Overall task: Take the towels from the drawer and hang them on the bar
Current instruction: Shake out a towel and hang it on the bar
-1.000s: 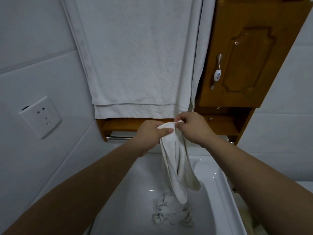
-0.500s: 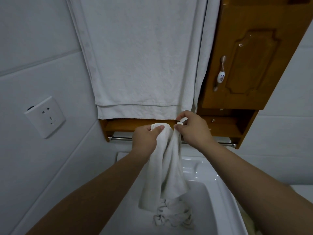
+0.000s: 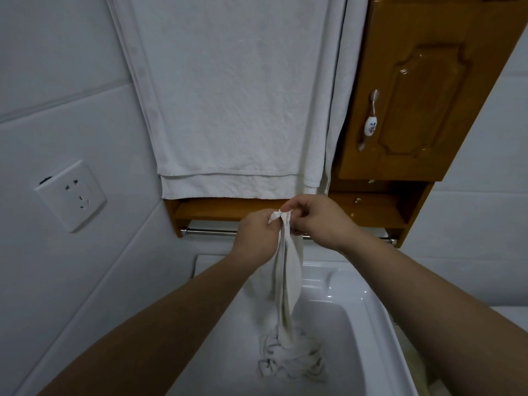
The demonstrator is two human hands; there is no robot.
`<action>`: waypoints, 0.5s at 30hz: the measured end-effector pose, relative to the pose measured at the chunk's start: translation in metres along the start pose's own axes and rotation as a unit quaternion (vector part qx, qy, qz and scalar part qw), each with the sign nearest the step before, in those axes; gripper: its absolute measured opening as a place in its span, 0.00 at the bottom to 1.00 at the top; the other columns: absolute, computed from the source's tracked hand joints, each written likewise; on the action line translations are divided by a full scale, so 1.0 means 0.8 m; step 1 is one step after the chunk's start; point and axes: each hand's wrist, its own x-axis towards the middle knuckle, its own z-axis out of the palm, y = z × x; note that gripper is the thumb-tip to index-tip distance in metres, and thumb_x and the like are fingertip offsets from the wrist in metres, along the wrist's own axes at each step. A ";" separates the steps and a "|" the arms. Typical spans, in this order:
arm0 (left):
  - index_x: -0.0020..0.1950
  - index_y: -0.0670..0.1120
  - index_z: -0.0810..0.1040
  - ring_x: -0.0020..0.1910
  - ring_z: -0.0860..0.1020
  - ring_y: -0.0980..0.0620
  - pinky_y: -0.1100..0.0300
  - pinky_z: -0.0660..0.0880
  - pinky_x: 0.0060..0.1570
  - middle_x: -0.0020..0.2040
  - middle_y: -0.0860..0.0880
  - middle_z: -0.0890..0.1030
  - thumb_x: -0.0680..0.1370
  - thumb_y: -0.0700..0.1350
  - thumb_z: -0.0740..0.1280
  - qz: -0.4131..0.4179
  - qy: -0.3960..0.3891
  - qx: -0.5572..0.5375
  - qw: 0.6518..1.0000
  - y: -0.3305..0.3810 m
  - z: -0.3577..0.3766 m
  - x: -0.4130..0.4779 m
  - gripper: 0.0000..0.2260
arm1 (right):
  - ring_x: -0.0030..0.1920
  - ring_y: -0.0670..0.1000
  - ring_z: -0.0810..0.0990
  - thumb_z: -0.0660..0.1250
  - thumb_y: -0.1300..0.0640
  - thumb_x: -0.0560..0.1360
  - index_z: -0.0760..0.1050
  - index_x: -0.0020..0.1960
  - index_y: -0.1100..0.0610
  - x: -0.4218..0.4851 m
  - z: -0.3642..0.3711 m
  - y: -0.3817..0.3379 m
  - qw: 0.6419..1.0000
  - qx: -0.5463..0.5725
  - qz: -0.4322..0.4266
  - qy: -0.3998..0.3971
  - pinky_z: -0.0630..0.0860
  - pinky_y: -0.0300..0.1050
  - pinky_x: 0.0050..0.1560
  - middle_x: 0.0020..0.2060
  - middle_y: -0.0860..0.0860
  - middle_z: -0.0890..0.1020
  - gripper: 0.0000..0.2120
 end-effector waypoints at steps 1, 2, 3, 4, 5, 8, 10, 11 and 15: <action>0.40 0.50 0.82 0.36 0.76 0.52 0.58 0.69 0.35 0.37 0.50 0.82 0.79 0.57 0.65 -0.003 -0.012 -0.012 1.000 0.002 0.002 -0.001 0.15 | 0.41 0.47 0.85 0.66 0.63 0.77 0.82 0.53 0.53 0.000 0.000 0.000 1.000 -0.024 -0.004 0.018 0.83 0.43 0.46 0.42 0.50 0.85 0.10; 0.40 0.50 0.82 0.36 0.76 0.52 0.58 0.69 0.36 0.37 0.49 0.82 0.79 0.57 0.66 -0.006 -0.022 -0.026 0.999 0.002 0.003 0.000 0.15 | 0.41 0.46 0.84 0.67 0.63 0.76 0.82 0.52 0.52 -0.001 -0.001 0.001 0.999 -0.041 -0.009 0.031 0.81 0.42 0.44 0.41 0.48 0.85 0.09; 0.40 0.49 0.83 0.36 0.76 0.52 0.56 0.70 0.37 0.37 0.48 0.82 0.79 0.58 0.66 -0.011 -0.029 -0.046 0.998 0.001 0.003 0.001 0.15 | 0.42 0.45 0.83 0.69 0.62 0.75 0.82 0.50 0.51 -0.001 -0.002 0.002 0.998 -0.053 -0.017 0.039 0.79 0.41 0.43 0.41 0.48 0.84 0.08; 0.41 0.48 0.83 0.37 0.76 0.51 0.54 0.71 0.38 0.39 0.46 0.83 0.78 0.57 0.67 -0.014 -0.038 -0.071 0.997 0.001 0.003 0.001 0.15 | 0.43 0.45 0.82 0.71 0.60 0.75 0.82 0.49 0.50 -0.001 -0.003 0.002 0.997 -0.062 -0.026 0.045 0.79 0.42 0.43 0.41 0.47 0.84 0.07; 0.42 0.47 0.83 0.38 0.77 0.50 0.53 0.72 0.39 0.40 0.43 0.83 0.78 0.57 0.67 -0.018 -0.048 -0.098 0.994 0.000 0.002 0.002 0.15 | 0.44 0.46 0.81 0.72 0.59 0.74 0.82 0.47 0.49 -0.001 -0.004 0.003 0.995 -0.072 -0.036 0.050 0.78 0.44 0.44 0.41 0.47 0.83 0.05; 0.44 0.47 0.84 0.42 0.81 0.44 0.50 0.75 0.42 0.43 0.43 0.84 0.79 0.53 0.68 -0.029 -0.074 -0.131 0.988 -0.001 -0.001 0.007 0.12 | 0.45 0.46 0.77 0.75 0.55 0.73 0.81 0.44 0.48 0.000 -0.005 0.004 0.988 -0.120 -0.071 0.062 0.76 0.42 0.45 0.44 0.45 0.79 0.04; 0.46 0.46 0.85 0.43 0.81 0.41 0.50 0.77 0.43 0.43 0.44 0.84 0.79 0.51 0.68 -0.038 -0.094 -0.127 0.987 -0.003 -0.001 0.010 0.10 | 0.49 0.45 0.75 0.76 0.55 0.72 0.79 0.43 0.46 0.002 -0.007 0.004 0.984 -0.141 -0.091 0.059 0.73 0.40 0.49 0.49 0.43 0.77 0.07; 0.48 0.46 0.85 0.46 0.82 0.40 0.48 0.79 0.47 0.45 0.43 0.85 0.79 0.49 0.68 -0.038 -0.110 -0.134 0.984 -0.004 -0.002 0.011 0.09 | 0.51 0.45 0.75 0.76 0.55 0.71 0.78 0.42 0.45 0.002 -0.008 0.004 0.984 -0.143 -0.094 0.049 0.72 0.40 0.51 0.52 0.43 0.76 0.08; 0.55 0.39 0.83 0.56 0.80 0.36 0.43 0.77 0.60 0.53 0.37 0.83 0.79 0.36 0.66 -0.026 -0.194 -0.199 0.960 -0.002 -0.009 0.014 0.08 | 0.46 0.46 0.79 0.77 0.57 0.71 0.77 0.45 0.48 0.002 -0.012 0.005 0.993 -0.100 -0.058 -0.009 0.75 0.40 0.42 0.47 0.45 0.80 0.10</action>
